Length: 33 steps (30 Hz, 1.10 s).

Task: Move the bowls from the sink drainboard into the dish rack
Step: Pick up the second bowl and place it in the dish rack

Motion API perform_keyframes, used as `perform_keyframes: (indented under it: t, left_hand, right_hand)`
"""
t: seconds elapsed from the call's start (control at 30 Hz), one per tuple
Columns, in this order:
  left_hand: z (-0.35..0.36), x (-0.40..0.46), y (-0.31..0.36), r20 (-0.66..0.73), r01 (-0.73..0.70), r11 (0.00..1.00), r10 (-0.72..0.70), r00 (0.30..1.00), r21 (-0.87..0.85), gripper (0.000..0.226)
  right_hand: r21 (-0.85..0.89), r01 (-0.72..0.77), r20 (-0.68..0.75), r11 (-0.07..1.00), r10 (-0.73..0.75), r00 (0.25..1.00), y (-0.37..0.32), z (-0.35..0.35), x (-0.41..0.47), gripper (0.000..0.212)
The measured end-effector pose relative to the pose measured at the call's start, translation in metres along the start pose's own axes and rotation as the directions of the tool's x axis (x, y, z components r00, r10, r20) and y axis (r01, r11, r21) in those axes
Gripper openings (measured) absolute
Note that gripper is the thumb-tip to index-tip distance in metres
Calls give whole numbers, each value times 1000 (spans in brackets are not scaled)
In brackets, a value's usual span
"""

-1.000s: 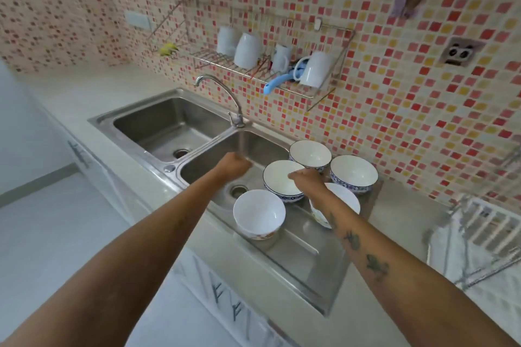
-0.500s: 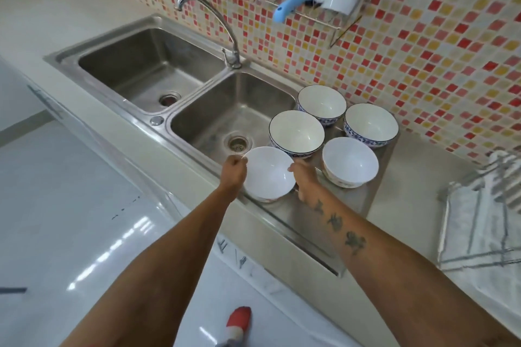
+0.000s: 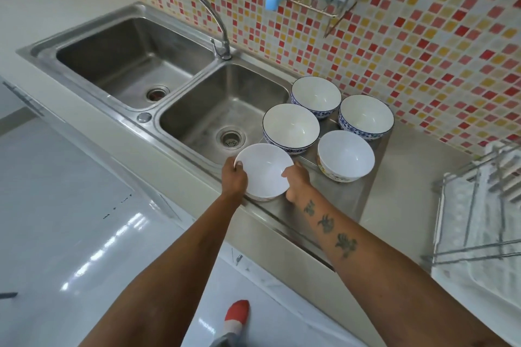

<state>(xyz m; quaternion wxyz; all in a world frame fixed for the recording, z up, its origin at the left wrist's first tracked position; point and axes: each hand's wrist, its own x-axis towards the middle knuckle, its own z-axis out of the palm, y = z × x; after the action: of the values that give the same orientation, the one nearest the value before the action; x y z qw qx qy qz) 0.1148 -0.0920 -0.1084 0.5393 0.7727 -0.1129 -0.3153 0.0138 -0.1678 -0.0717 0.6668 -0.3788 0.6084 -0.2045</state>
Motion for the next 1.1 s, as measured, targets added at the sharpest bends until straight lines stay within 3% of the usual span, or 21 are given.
perform_keyframes:
  t: [0.17,0.4,0.53,0.6,0.67,0.73,0.83,1.0,1.1]
  left_hand:
    - [-8,-10,9,8,45,997,-45,999,-56,34]
    - [-3,-66,103,172,-86,964,133,976,-253,30]
    - [21,-125,197,407,30,858,212,889,-513,46]
    - [37,-160,239,485,74,824,256,836,-562,43]
    - [55,-195,274,602,57,834,348,719,-549,39]
    - [79,-229,302,766,27,861,438,470,-509,44]
    - [117,-288,330,915,80,927,344,212,-367,51]
    - [169,-349,341,982,109,977,186,-34,-182,65]
    - [202,-390,345,984,99,987,135,-116,-123,65]
  right_hand:
    - [5,-2,32,1000,2,999,-8,-3,-11,55]
    - [104,205,65,973,-213,975,-79,-47,-66,62]
    - [162,449,-17,879,-452,892,-142,-112,-131,59]
    - [193,550,-71,813,-547,834,-170,-151,-164,56]
    - [190,659,-136,727,-646,751,-193,-193,-203,51]
    - [163,763,-228,625,-729,646,-209,-235,-240,42]
    - [86,891,-394,446,-806,441,-217,-306,-293,36]
    - [40,935,-517,352,-793,321,-209,-387,-326,39]
    - [13,947,-571,322,-774,272,-197,-435,-342,39]
